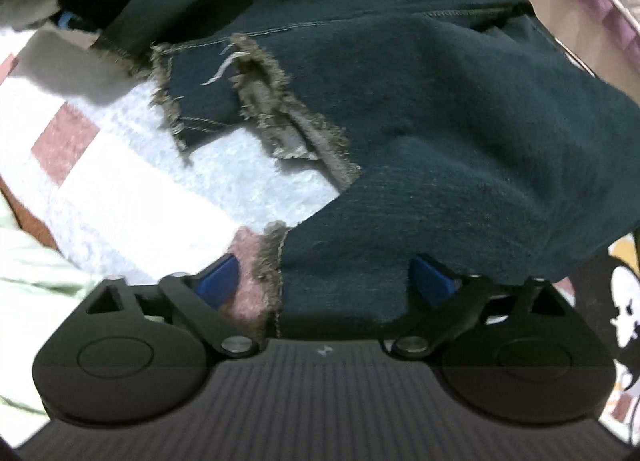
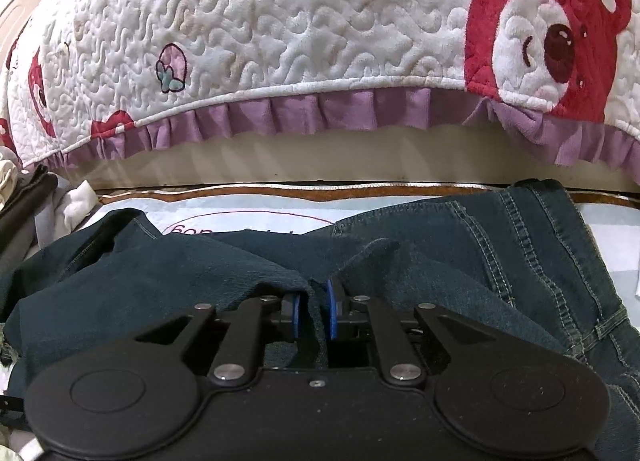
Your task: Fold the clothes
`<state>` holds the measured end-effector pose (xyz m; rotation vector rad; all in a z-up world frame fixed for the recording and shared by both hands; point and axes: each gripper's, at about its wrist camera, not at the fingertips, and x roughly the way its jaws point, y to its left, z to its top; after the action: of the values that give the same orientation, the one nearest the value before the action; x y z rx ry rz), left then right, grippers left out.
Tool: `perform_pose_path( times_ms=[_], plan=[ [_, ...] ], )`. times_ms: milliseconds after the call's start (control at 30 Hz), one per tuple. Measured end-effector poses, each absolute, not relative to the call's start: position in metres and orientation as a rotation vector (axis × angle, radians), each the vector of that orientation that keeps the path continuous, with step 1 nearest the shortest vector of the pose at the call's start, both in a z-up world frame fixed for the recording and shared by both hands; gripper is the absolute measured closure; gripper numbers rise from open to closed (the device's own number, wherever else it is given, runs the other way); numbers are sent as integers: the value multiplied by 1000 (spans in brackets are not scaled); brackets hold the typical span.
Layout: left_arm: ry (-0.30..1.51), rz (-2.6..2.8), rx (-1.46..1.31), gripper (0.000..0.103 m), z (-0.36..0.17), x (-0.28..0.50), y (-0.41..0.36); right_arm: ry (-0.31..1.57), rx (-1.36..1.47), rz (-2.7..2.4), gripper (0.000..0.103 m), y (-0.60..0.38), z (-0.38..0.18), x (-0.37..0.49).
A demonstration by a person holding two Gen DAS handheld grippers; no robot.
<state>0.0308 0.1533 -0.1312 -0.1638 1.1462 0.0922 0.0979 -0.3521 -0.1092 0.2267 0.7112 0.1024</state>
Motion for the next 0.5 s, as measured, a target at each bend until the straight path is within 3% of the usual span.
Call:
perform_pose_path(
  times_ms=[133, 200, 233, 267, 300, 367, 400, 433, 500],
  plan=[
    [1129, 80, -111, 7, -131, 34, 143, 721, 244, 105, 86, -355, -111, 99],
    [1120, 74, -85, 46, -131, 35, 138, 733, 256, 107, 85, -356, -111, 99],
    [1108, 77, -67, 54, -128, 35, 136, 741, 260, 109, 84, -357, -112, 100],
    [1095, 81, -48, 74, -124, 34, 134, 746, 257, 110, 84, -356, -112, 100],
    [1081, 85, -30, 85, -120, 34, 132, 751, 254, 111, 80, -356, -112, 100],
    [1055, 93, 8, 89, -112, 33, 129, 763, 240, 122, 73, -354, -114, 101],
    [1041, 97, 26, 90, -107, 32, 127, 772, 228, 134, 61, -353, -115, 101],
    [1028, 100, 45, 90, -103, 32, 125, 782, 216, 147, 57, -351, -117, 101],
    [1001, 108, 82, 92, -95, 31, 121, 775, 154, 163, 56, -344, -119, 99]
  ],
)
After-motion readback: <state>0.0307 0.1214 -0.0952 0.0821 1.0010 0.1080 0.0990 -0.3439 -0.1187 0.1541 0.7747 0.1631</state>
